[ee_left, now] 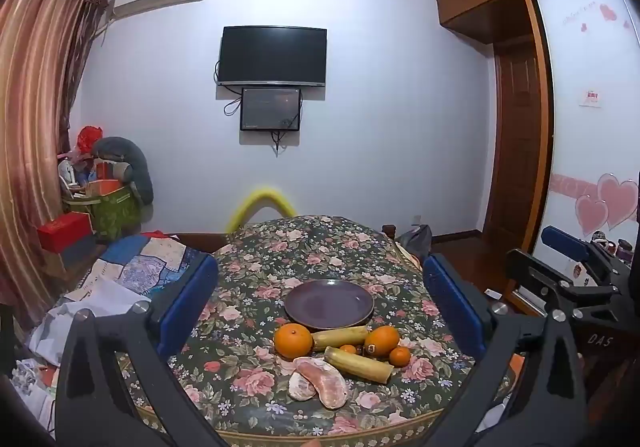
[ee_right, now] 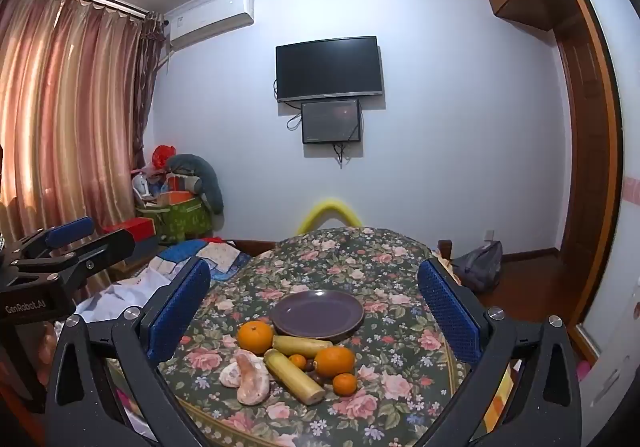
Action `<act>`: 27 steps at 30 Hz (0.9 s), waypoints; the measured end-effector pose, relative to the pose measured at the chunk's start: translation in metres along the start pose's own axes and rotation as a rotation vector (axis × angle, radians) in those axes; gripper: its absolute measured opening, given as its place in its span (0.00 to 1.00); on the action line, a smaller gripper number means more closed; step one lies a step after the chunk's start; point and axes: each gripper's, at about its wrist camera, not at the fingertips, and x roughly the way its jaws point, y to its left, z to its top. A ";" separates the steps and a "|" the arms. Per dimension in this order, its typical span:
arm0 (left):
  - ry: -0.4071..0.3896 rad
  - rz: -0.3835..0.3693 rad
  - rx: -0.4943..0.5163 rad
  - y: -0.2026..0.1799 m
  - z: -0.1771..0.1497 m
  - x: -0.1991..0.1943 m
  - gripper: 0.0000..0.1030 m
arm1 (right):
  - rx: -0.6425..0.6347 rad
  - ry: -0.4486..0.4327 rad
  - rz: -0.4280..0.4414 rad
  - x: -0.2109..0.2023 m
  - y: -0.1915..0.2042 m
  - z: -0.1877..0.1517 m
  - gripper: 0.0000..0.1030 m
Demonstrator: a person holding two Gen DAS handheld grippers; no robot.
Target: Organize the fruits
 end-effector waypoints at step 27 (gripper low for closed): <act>0.007 -0.001 0.006 -0.002 0.001 0.002 1.00 | 0.013 0.006 0.008 0.001 -0.002 -0.003 1.00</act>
